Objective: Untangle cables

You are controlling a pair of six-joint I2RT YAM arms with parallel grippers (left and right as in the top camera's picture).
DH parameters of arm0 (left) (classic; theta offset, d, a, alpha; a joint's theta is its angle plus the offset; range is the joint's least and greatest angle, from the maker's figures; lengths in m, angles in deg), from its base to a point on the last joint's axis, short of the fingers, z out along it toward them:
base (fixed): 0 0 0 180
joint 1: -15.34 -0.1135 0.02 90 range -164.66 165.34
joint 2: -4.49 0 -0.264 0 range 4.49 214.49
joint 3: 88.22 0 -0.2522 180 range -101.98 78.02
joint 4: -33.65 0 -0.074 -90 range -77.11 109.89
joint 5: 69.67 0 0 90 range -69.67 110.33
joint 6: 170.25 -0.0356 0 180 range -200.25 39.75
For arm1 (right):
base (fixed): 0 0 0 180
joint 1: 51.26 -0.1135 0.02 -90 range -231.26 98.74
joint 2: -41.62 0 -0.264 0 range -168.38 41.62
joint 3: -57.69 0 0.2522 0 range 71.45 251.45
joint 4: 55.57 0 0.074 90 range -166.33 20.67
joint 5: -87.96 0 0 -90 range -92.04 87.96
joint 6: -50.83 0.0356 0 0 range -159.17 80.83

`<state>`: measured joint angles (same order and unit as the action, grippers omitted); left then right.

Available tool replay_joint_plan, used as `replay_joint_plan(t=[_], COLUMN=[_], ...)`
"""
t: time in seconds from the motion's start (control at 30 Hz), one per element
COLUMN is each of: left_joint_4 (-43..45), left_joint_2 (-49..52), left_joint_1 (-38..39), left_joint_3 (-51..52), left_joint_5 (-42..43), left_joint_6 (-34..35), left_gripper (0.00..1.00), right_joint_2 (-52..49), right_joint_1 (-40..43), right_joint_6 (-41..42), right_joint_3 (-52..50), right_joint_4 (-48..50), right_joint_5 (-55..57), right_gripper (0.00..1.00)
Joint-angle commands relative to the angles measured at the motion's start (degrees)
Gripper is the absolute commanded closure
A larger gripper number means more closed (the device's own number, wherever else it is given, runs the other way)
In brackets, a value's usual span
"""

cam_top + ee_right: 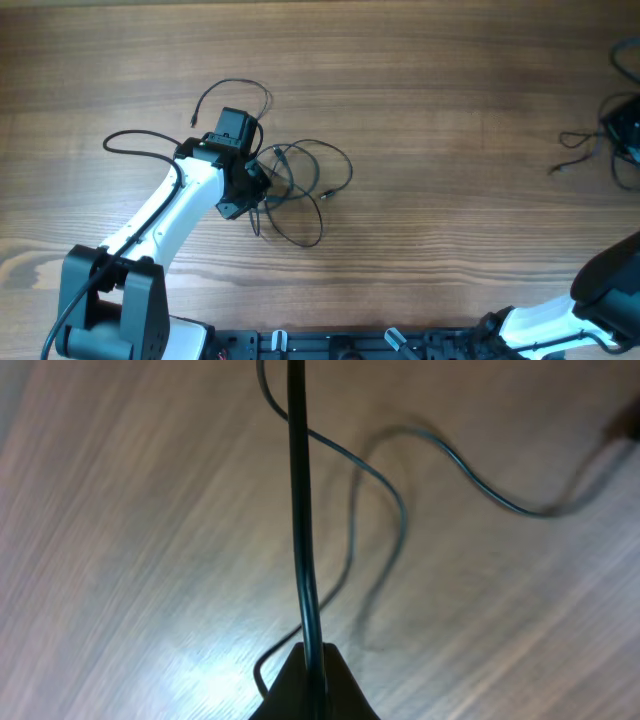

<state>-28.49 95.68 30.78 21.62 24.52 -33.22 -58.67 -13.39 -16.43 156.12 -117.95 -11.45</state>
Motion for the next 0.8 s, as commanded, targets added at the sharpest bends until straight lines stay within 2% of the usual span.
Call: replay_joint_plan(t=[0.0,0.07,0.1,0.13,0.17,0.2,0.4,0.63,0.77], left_joint_4=[-0.22,-0.20,-0.13,0.00,0.17,0.28,0.39,0.46,0.85], left_joint_2=[0.44,0.44,0.44,0.44,0.44,0.44,0.44,0.44,0.44], left_joint_1=[0.26,0.26,0.26,0.26,0.26,0.26,0.26,0.26,0.28], left_joint_3=[0.33,0.33,0.33,0.31,0.33,0.31,0.33,0.33,0.33], left_joint_5=[0.26,0.26,0.26,0.26,0.26,0.26,0.26,0.26,0.31], left_joint_6=[-0.31,-0.31,-0.31,-0.31,-0.33,-0.33,-0.33,-0.33,-0.35], left_gripper=[0.96,0.96,0.96,0.96,0.96,0.96,0.96,0.96,0.96], right_joint_2=[0.22,0.20,0.20,0.20,0.20,0.20,0.20,0.20,0.20], right_joint_1=[5.44,7.87,8.68,9.40,9.81,9.86,9.57,9.57,8.33], right_joint_6=[5.90,10.97,12.00,11.89,11.69,11.69,11.72,8.15,-2.69], right_joint_3=[0.07,0.07,0.07,0.07,0.07,0.07,0.07,0.07,0.07], right_joint_4=[-3.93,-8.09,-8.76,-8.83,-9.18,-9.66,-14.49,-21.38,-20.85], right_joint_5=[4.07,9.40,9.86,9.05,7.82,7.34,-0.24,-1.03,-10.88], right_gripper=[0.96,0.93,0.74,0.31,0.10,0.00,0.00,0.00,0.00])
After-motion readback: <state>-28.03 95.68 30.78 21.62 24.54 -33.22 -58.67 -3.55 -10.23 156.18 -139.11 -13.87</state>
